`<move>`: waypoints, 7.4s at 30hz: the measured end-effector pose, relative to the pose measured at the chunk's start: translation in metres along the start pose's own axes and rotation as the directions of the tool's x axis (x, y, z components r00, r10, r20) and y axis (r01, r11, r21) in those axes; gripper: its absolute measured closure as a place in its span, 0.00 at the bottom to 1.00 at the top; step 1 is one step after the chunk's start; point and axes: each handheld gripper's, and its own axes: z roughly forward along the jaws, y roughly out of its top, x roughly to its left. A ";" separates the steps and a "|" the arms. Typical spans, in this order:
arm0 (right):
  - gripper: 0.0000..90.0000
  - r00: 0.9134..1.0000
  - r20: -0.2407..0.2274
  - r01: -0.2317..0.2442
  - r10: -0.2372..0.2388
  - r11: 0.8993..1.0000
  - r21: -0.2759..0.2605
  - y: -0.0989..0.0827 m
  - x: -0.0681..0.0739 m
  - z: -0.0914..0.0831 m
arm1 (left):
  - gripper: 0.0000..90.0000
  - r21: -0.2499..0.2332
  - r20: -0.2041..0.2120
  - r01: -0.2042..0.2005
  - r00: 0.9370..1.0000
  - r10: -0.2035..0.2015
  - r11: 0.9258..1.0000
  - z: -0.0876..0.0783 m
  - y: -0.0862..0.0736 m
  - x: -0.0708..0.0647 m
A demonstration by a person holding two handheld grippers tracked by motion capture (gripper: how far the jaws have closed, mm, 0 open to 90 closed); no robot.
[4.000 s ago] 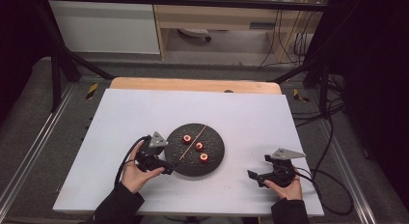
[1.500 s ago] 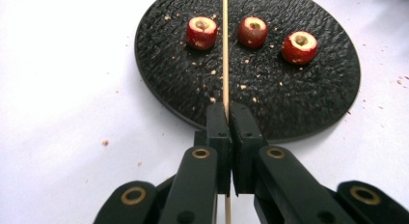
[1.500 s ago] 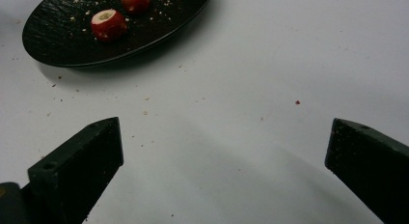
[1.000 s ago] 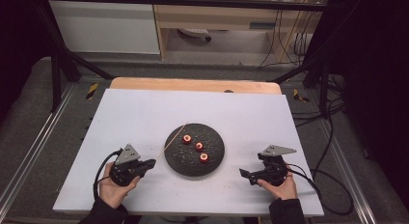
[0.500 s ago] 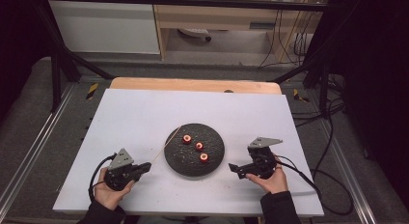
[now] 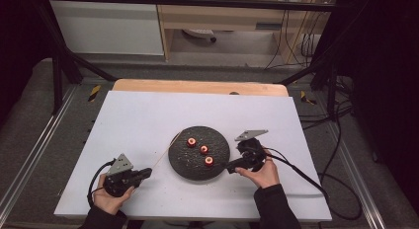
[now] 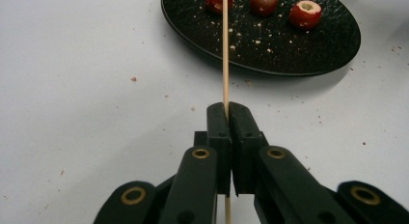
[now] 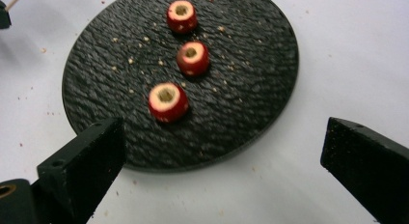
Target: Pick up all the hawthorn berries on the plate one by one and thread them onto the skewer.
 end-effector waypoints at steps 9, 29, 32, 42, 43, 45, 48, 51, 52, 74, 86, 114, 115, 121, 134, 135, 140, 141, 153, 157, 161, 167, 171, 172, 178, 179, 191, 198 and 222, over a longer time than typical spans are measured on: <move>0.12 1.000 -0.017 0.022 -0.021 0.997 0.073 0.028 0.012 0.021 | 0.97 0.003 0.001 -0.005 1.000 0.005 1.000 0.001 -0.001 0.000; 0.49 0.998 -0.070 0.024 0.000 0.940 0.341 0.052 0.025 0.061 | 0.97 0.007 0.003 -0.018 1.000 0.018 1.000 0.002 -0.001 -0.001; 0.53 0.997 -0.080 0.015 0.015 0.930 0.368 0.053 0.024 0.065 | 0.97 0.008 0.005 -0.019 1.000 0.019 1.000 0.002 -0.001 -0.001; 0.63 0.994 -0.101 0.003 0.042 0.912 0.411 0.056 0.023 0.073 | 0.97 0.011 0.006 -0.019 1.000 0.019 1.000 0.003 -0.001 -0.001; 0.64 0.994 -0.101 0.004 0.041 0.910 0.414 0.056 0.023 0.073 | 0.97 0.011 0.005 -0.020 1.000 0.020 1.000 0.003 -0.001 -0.001; 0.65 0.994 -0.098 -0.009 0.055 0.909 0.416 0.056 0.023 0.074 | 0.97 0.012 0.006 -0.022 1.000 0.021 1.000 0.003 -0.001 -0.001; 0.66 0.994 -0.097 -0.001 0.047 0.903 0.429 0.056 0.021 0.075 | 0.97 0.015 0.007 -0.025 1.000 0.025 1.000 0.003 -0.001 -0.001; 0.67 0.994 -0.100 -0.005 0.053 0.901 0.434 0.056 0.020 0.077 | 0.97 0.014 0.007 -0.025 1.000 0.024 1.000 0.003 -0.001 -0.001; 0.67 0.993 -0.099 -0.008 0.056 0.901 0.435 0.056 0.020 0.077 | 0.97 0.014 0.007 -0.025 1.000 0.025 1.000 0.003 -0.001 -0.001; 0.68 0.985 -0.122 -0.095 0.118 0.979 0.181 0.060 0.018 0.028 | 0.97 0.007 0.005 -0.035 0.999 0.035 0.999 0.004 0.001 -0.006; 0.68 0.962 -0.194 -0.210 0.192 0.974 -0.082 0.039 0.014 0.015 | 0.97 -0.003 0.003 -0.036 0.999 0.036 0.999 0.005 0.001 -0.009; 0.68 0.880 -0.360 -0.465 0.309 0.713 -0.525 0.013 0.027 0.029 | 0.97 -0.060 0.023 0.006 1.000 -0.005 0.998 0.009 0.001 -0.022; 0.68 0.880 -0.359 -0.467 0.311 0.703 -0.536 0.013 0.027 0.029 | 0.97 -0.064 0.026 0.010 1.000 -0.008 0.998 0.010 0.001 -0.023; 0.68 0.862 -0.387 -0.503 0.327 0.639 -0.582 0.014 0.027 0.032 | 0.97 -0.091 0.032 0.025 0.999 -0.022 0.996 0.011 0.001 -0.027; 0.68 0.811 -0.450 -0.585 0.373 0.518 -0.624 0.015 0.027 0.043 | 0.97 -0.117 0.054 0.061 0.997 -0.055 0.991 0.013 0.002 -0.035; 0.68 0.807 -0.455 -0.590 0.376 0.512 -0.624 0.015 0.027 0.044 | 0.97 -0.118 0.052 0.063 0.997 -0.057 0.991 0.014 0.002 -0.036; 0.68 0.792 -0.478 -0.610 0.379 0.470 -0.638 0.015 0.027 0.047 | 0.97 -0.117 0.056 0.076 0.996 -0.070 0.990 0.017 0.004 -0.042; 0.68 0.788 -0.487 -0.616 0.378 0.458 -0.641 0.015 0.026 0.047 | 0.97 -0.115 0.058 0.078 0.996 -0.071 0.990 0.018 0.004 -0.043; 0.68 0.769 -0.512 -0.638 0.382 0.401 -0.657 0.016 0.025 0.049 | 0.97 -0.130 0.063 0.062 0.997 -0.054 0.990 0.025 0.012 -0.057; 0.68 0.767 -0.514 -0.639 0.384 0.391 -0.662 0.016 0.025 0.050 | 0.97 -0.135 0.063 0.063 0.997 -0.055 0.989 0.025 0.013 -0.059; 0.68 0.761 -0.522 -0.646 0.385 0.379 -0.662 0.015 0.026 0.052 | 0.97 -0.140 0.060 0.063 0.997 -0.055 0.988 0.025 0.014 -0.060; 0.68 0.755 -0.532 -0.653 0.384 0.373 -0.659 0.014 0.026 0.054 | 0.97 -0.139 0.054 0.066 0.997 -0.059 0.988 0.026 0.014 -0.059; 0.68 0.745 -0.545 -0.665 0.384 0.365 -0.652 0.013 0.027 0.055 | 0.97 -0.141 0.052 0.070 0.997 -0.063 0.987 0.026 0.015 -0.060; 0.68 0.745 -0.546 -0.666 0.384 0.366 -0.650 0.013 0.027 0.055 | 0.97 -0.141 0.052 0.072 0.997 -0.065 0.987 0.026 0.015 -0.060; 0.68 0.735 -0.558 -0.676 0.385 0.358 -0.644 0.012 0.028 0.057 | 0.97 -0.146 0.044 0.085 0.996 -0.079 0.986 0.029 0.018 -0.064; 0.68 0.734 -0.561 -0.678 0.384 0.358 -0.642 0.012 0.028 0.057 | 0.97 -0.150 0.043 0.086 0.996 -0.080 0.985 0.029 0.018 -0.064; 0.68 0.728 -0.569 -0.684 0.382 0.368 -0.629 0.011 0.029 0.056 | 0.98 -0.153 0.034 0.087 0.996 -0.083 0.984 0.036 0.030 -0.067; 0.68 0.728 -0.565 -0.686 0.388 0.385 -0.618 0.008 0.031 0.059 | 0.98 -0.160 0.045 0.108 0.994 -0.102 0.981 0.039 0.044 -0.065; 0.68 0.759 -0.539 -0.648 0.366 0.506 -0.569 -0.005 0.046 0.061 | 0.98 -0.169 0.034 0.076 0.997 -0.071 0.983 0.061 0.085 -0.060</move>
